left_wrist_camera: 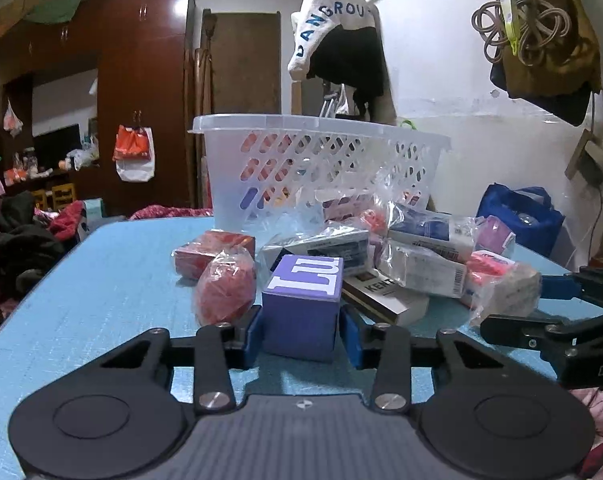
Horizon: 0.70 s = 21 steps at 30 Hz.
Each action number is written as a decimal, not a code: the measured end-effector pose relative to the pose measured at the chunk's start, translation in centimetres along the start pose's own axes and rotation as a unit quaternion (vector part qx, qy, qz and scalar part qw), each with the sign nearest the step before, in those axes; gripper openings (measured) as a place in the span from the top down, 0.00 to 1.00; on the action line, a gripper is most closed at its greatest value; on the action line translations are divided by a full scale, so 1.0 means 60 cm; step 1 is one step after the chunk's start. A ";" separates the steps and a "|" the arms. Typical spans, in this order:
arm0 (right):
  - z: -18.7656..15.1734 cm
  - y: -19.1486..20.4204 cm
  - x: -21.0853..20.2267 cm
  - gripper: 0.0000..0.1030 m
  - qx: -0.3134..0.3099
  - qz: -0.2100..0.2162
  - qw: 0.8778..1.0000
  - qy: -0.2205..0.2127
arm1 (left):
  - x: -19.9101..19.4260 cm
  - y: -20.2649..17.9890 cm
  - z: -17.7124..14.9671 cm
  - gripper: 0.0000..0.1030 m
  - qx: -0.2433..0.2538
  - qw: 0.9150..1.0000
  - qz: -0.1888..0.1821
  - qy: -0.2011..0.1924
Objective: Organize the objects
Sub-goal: 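Grasp the purple cube box with the left tool while the right tool grasps the white tissue pack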
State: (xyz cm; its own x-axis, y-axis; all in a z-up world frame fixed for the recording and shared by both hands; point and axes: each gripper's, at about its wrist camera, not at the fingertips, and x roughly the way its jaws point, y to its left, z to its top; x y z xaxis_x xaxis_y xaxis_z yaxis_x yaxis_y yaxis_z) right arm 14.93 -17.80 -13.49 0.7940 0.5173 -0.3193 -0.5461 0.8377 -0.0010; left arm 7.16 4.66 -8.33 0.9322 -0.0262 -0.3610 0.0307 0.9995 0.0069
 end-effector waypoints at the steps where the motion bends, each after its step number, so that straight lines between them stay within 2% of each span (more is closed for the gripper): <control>1: -0.001 -0.001 -0.005 0.21 -0.001 0.002 1.000 0.000 | -0.002 -0.002 -0.001 0.57 0.004 1.000 0.005 -0.005; 11: 0.022 -0.038 -0.067 0.22 0.008 0.021 0.999 -0.039 | -0.041 -0.018 0.015 0.57 0.011 0.999 -0.013 -0.043; 15: 0.028 -0.060 -0.072 0.23 0.020 0.013 0.999 -0.046 | -0.055 -0.017 0.023 0.57 0.007 0.998 -0.017 -0.058; 21: 0.034 -0.090 -0.078 0.23 0.035 0.009 0.998 -0.050 | -0.078 0.011 0.042 0.57 -0.022 0.997 -0.023 -0.076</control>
State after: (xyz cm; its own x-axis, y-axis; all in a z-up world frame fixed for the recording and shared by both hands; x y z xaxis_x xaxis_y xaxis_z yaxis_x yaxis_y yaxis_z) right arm 14.73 -24.40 -10.08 0.8084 0.5450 -0.2223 -0.5438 0.8361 0.0722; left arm 3.77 5.40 -4.27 0.9743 -0.0709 -0.2138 0.0620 0.9969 -0.0479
